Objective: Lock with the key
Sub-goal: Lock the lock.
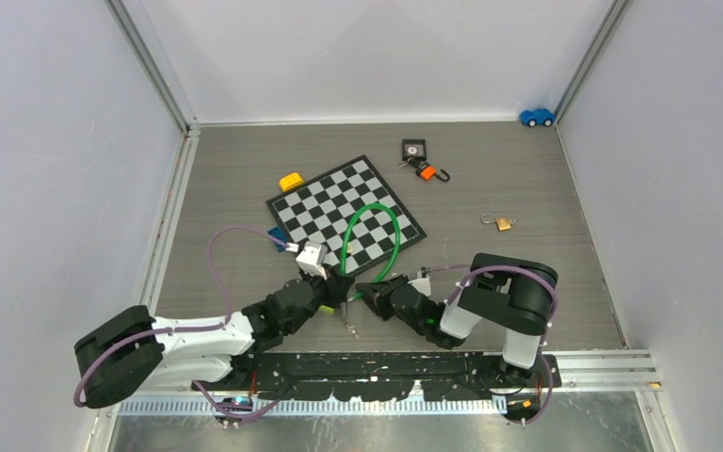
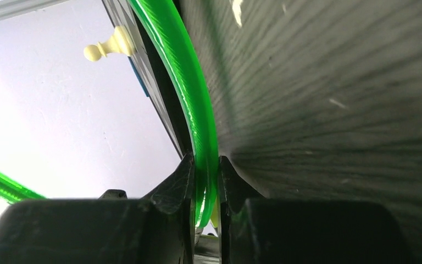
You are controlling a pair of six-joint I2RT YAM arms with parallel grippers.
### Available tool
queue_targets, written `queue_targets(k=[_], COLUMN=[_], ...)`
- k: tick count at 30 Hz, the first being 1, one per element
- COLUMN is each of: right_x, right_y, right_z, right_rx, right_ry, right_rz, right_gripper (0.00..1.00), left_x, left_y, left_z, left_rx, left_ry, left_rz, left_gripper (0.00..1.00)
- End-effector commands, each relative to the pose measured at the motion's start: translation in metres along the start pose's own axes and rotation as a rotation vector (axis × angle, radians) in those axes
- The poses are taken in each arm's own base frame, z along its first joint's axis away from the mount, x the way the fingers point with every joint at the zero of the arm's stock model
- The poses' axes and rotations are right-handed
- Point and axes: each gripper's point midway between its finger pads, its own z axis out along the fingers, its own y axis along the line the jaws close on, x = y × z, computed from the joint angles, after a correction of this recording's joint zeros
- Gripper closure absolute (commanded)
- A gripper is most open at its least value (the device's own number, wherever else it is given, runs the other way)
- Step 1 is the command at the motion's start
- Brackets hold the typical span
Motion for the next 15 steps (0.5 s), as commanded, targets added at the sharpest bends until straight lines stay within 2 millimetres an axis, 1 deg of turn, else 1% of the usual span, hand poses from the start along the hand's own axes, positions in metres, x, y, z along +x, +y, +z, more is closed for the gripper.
queue_targets(k=[1, 5, 8, 12, 15], right_x=[0.039, 0.048, 0.055, 0.06, 0.063], right_y=[0.0, 0.011, 0.019, 0.03, 0.033], right_z=[-0.009, -0.008, -0.008, -0.012, -0.016], right_rx=[0.065, 0.041, 0.019, -0.01, -0.012], right_ry=[0.142, 0.17, 0.187, 0.201, 0.209], right_rz=[0.085, 0.118, 0.137, 0.15, 0.148], right_gripper=[1.0, 1.0, 1.0, 1.0, 1.0], left_x=[-0.032, -0.038, -0.036, -0.033, -0.036], left_y=[-0.026, -0.037, -0.049, -0.055, -0.055], left_z=[0.001, -0.001, -0.002, -0.006, -0.009], left_rx=[0.026, 0.016, 0.032, 0.003, -0.033], left_ry=[-0.129, -0.167, -0.169, -0.19, -0.222], left_rz=[0.006, 0.06, 0.097, 0.153, 0.177], left_gripper=[1.0, 1.0, 1.0, 1.0, 1.0])
